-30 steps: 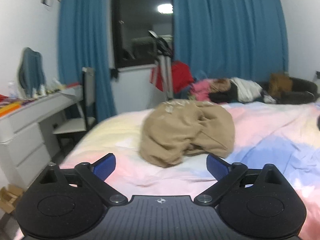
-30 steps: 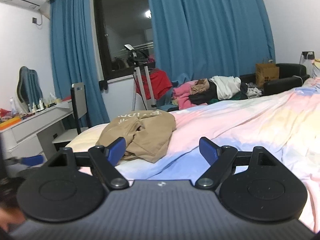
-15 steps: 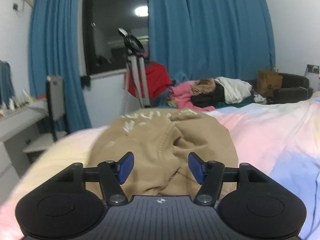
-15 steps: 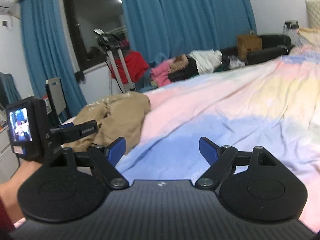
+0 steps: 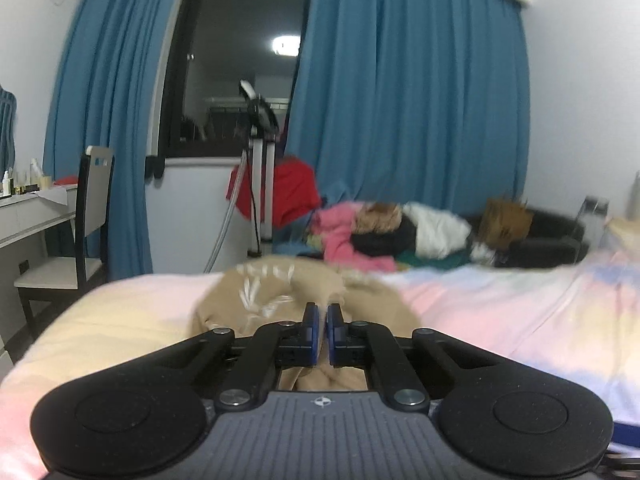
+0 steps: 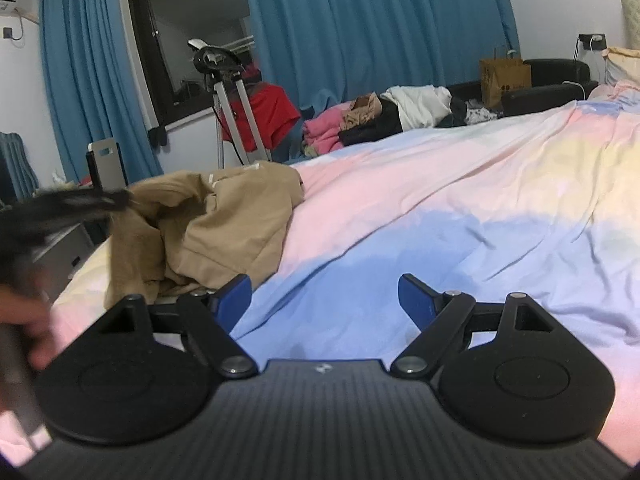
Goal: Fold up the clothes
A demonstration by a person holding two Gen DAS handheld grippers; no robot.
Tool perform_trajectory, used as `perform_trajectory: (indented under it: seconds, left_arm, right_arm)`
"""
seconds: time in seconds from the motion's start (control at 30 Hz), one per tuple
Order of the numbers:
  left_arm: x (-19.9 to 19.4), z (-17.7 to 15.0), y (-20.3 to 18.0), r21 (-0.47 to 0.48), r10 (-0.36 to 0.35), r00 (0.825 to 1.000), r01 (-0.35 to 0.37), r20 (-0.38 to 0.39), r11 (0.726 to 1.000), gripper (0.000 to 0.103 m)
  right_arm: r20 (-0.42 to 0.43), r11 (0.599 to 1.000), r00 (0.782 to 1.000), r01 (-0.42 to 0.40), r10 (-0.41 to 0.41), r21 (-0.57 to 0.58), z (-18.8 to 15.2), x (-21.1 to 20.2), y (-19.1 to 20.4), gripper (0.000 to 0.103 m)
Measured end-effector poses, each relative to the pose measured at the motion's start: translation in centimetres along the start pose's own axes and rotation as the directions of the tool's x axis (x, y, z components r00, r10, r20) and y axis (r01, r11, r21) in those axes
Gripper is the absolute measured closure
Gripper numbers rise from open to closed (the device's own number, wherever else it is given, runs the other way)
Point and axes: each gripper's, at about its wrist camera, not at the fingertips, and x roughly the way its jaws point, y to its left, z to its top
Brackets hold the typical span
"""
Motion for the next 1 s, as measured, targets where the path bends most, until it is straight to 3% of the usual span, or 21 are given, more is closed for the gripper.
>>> perform_trajectory:
  seconds: [0.17, 0.33, 0.57, 0.7, 0.77, 0.93, 1.0]
  left_arm:
    - [-8.0, 3.0, -0.1, -0.04, -0.031, 0.996, 0.035, 0.081, 0.999, 0.099]
    - [-16.9, 4.9, -1.5, -0.035, -0.127, 0.981, 0.133, 0.148, 0.99, 0.099]
    - [-25.7, 5.4, -2.0, -0.066, -0.197, 0.952, 0.218, 0.234, 0.974, 0.099]
    - [-26.7, 4.4, -0.4, -0.101, -0.169, 0.962, 0.194, 0.212, 0.976, 0.099]
    - [-26.3, 3.8, 0.5, -0.114, -0.152, 0.969, 0.177, 0.194, 0.978, 0.099]
    - [-23.6, 2.5, 3.0, -0.137, -0.125, 0.982, 0.145, 0.144, 0.98, 0.099]
    - [-22.5, 2.0, 3.9, -0.146, -0.114, 0.986, 0.132, 0.124, 0.98, 0.099]
  right_arm:
    - [0.067, 0.999, 0.998, -0.018, 0.02, -0.031, 0.7, -2.0, 0.4, 0.021]
    - [0.135, 0.996, 0.989, -0.05, 0.059, -0.07, 1.3, -4.9, 0.9, 0.021]
    - [0.142, 0.976, 0.97, -0.183, 0.199, -0.118, 1.5, -9.3, 2.3, 0.021]
    - [0.015, 0.934, 0.951, -0.301, 0.309, -0.193, 0.3, -9.4, 4.3, 0.021]
    - [-0.031, 0.919, 0.946, -0.32, 0.322, -0.231, -0.5, -8.6, 5.4, 0.022]
    - [-0.14, 0.883, 0.934, -0.357, 0.329, -0.305, -2.3, -5.9, 7.8, 0.042]
    - [-0.177, 0.875, 0.931, -0.361, 0.319, -0.322, -2.7, -4.1, 8.5, 0.042]
